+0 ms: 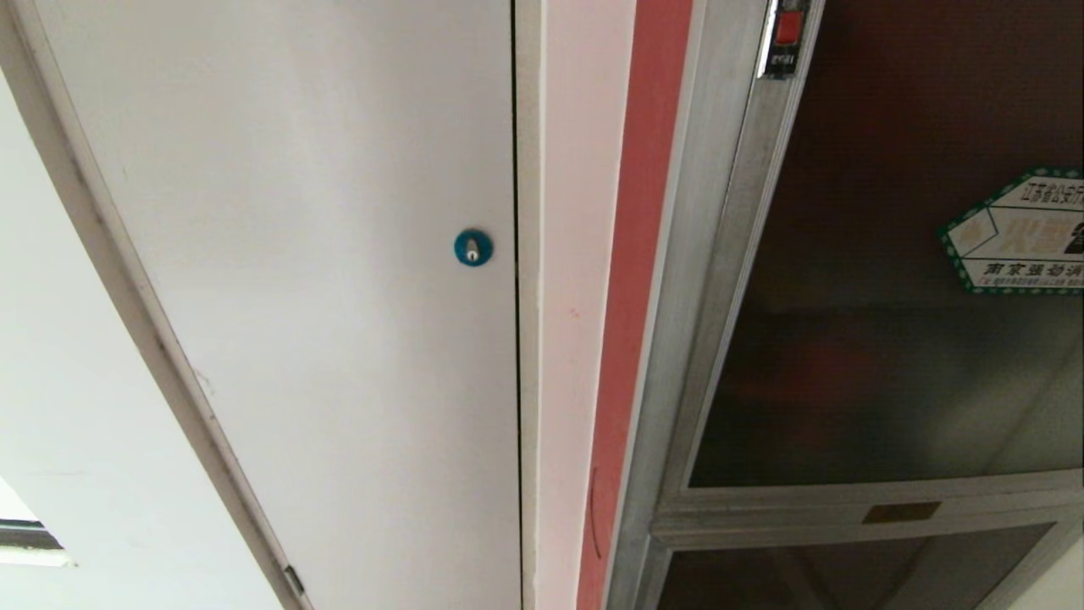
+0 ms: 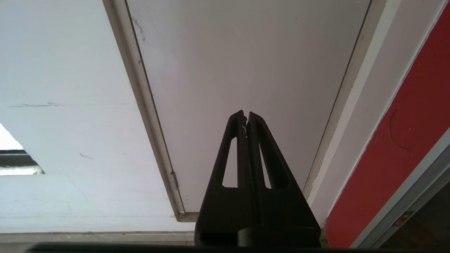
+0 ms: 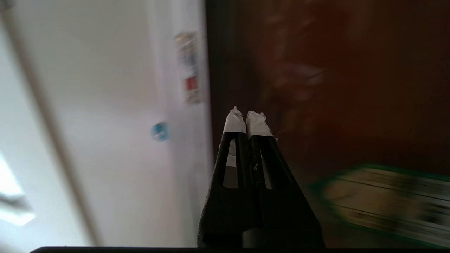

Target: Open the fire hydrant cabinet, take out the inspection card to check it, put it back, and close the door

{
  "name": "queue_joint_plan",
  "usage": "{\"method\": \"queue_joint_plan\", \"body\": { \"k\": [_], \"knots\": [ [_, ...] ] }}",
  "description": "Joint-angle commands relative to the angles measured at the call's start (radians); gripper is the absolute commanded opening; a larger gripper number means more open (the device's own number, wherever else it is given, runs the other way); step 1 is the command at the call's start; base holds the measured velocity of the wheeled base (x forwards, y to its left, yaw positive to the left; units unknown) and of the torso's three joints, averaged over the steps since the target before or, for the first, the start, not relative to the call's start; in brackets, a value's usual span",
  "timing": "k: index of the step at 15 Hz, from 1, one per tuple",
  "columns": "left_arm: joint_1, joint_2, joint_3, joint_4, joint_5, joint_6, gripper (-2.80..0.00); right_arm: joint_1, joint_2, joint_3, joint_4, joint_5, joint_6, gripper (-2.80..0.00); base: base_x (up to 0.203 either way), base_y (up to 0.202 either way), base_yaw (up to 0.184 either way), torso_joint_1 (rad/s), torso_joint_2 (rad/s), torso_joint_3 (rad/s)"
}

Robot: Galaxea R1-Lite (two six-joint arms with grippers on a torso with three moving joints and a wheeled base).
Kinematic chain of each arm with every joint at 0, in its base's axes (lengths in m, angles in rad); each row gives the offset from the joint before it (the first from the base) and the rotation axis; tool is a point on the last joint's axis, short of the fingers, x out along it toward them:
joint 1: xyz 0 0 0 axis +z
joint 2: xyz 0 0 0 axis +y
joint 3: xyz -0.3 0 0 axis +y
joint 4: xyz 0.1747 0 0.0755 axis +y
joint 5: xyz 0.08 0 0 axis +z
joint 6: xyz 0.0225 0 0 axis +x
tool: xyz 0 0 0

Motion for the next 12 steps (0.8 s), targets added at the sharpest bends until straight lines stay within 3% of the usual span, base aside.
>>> {"method": "queue_joint_plan", "body": {
  "k": [1, 3, 6, 8, 12],
  "knots": [
    [0.0, 0.0, 0.0, 0.0, 0.0, 0.0, -2.8, -0.035, -0.121, 0.013, 0.003, -0.056, -0.026, -2.8, 0.0, 0.0, 0.0, 0.0, 0.0, 0.0],
    [0.0, 0.0, 0.0, 0.0, 0.0, 0.0, -2.8, -0.104, -0.219, 0.054, 0.004, -0.113, -0.08, -2.8, 0.0, 0.0, 0.0, 0.0, 0.0, 0.0],
    [0.0, 0.0, 0.0, 0.0, 0.0, 0.0, -2.8, -0.268, -0.389, 0.168, 0.005, -0.123, -0.103, -2.8, 0.0, 0.0, 0.0, 0.0, 0.0, 0.0],
    [0.0, 0.0, 0.0, 0.0, 0.0, 0.0, -2.8, -0.304, -0.512, 0.238, 0.031, -0.11, -0.114, -2.8, 0.0, 0.0, 0.0, 0.0, 0.0, 0.0],
    [0.0, 0.0, -0.001, 0.0, 0.0, 0.0, -2.8, -0.325, -0.714, 0.378, 0.241, -0.038, -0.131, -2.8, 0.0, 0.0, 0.0, 0.0, 0.0, 0.0]
  ]
}}
